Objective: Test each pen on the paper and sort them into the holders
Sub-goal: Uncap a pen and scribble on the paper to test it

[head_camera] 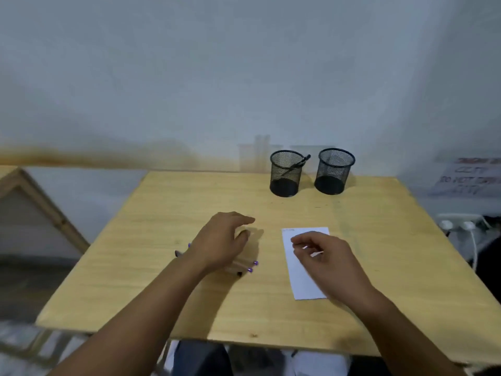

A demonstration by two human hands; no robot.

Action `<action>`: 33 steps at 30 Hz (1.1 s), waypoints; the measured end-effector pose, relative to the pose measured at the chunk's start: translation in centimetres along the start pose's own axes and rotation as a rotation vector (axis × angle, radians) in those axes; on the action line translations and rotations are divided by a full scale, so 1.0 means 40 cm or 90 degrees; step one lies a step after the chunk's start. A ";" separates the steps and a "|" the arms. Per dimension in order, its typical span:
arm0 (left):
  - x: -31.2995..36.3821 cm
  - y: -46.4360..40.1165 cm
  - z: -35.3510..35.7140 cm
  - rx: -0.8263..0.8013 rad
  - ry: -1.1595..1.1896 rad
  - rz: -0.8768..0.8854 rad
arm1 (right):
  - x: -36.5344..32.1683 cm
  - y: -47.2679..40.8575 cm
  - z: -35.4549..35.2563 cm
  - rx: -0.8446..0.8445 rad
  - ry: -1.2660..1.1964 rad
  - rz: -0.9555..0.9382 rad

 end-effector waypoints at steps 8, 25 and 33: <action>-0.177 0.052 -0.020 -0.078 -0.097 -0.070 | -0.059 -0.064 0.230 -0.176 0.146 -0.026; -0.070 0.004 -0.038 0.024 -0.001 0.055 | -0.083 -0.079 0.158 -0.123 0.280 -0.148; 0.101 -0.069 -0.035 0.070 0.131 0.128 | -0.107 -0.110 0.045 -0.092 0.249 -0.151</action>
Point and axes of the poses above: each hand's wrist, its own y-axis away from the middle knuckle, its own z-axis out of the palm, x = y × z, the point moved 7 cm from there along -y, towards the middle knuckle, and after that the axes turned 11 degrees about -y, right-handed, at the moved point
